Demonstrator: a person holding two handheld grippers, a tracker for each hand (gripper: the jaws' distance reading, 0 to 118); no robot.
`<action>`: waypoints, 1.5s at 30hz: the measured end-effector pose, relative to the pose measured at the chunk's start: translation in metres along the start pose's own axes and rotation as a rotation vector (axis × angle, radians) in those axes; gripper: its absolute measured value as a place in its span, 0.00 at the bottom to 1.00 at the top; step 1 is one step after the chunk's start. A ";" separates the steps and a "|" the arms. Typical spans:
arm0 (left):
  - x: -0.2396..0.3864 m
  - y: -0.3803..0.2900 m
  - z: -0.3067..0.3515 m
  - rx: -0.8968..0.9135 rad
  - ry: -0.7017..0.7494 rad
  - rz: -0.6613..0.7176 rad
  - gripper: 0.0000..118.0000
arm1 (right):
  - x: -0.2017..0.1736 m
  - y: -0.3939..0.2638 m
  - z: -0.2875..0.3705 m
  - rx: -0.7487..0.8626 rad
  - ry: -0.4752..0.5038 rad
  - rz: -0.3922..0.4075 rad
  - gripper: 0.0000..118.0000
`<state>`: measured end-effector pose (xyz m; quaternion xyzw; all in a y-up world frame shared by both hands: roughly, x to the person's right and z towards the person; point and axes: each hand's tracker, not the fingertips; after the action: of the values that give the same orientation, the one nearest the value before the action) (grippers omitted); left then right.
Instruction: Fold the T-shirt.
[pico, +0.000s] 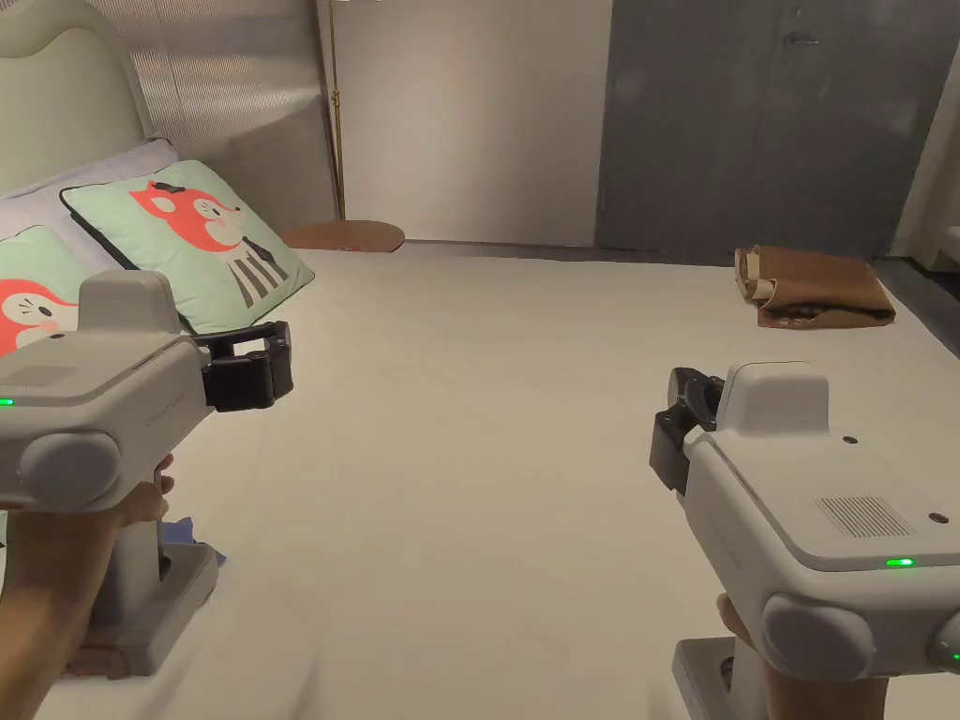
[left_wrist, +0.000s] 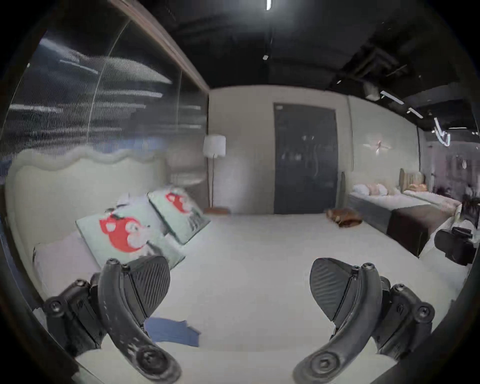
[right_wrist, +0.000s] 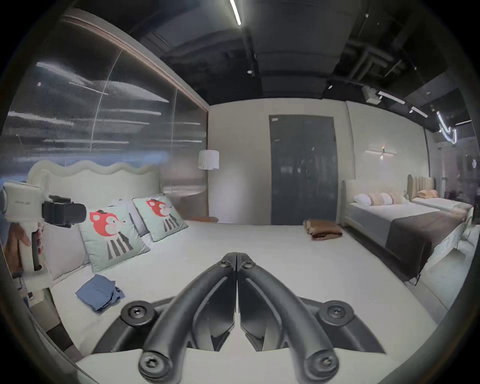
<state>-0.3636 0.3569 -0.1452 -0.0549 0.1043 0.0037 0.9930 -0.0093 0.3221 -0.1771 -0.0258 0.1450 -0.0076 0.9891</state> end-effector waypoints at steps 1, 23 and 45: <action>0.011 -0.001 0.004 0.026 0.014 0.006 0.90 | 0.005 0.002 0.004 0.008 -0.011 0.004 0.00; 0.143 -0.057 0.031 0.193 -0.085 -0.025 0.00 | 0.076 -0.001 0.054 0.067 -0.211 0.047 0.00; 0.144 -0.064 0.030 0.151 -0.099 -0.041 0.00 | 0.078 -0.002 0.047 0.068 -0.208 0.060 0.00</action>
<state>-0.2153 0.2962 -0.1390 0.0181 0.0539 -0.0218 0.9981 0.0786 0.3208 -0.1545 0.0117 0.0418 0.0198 0.9989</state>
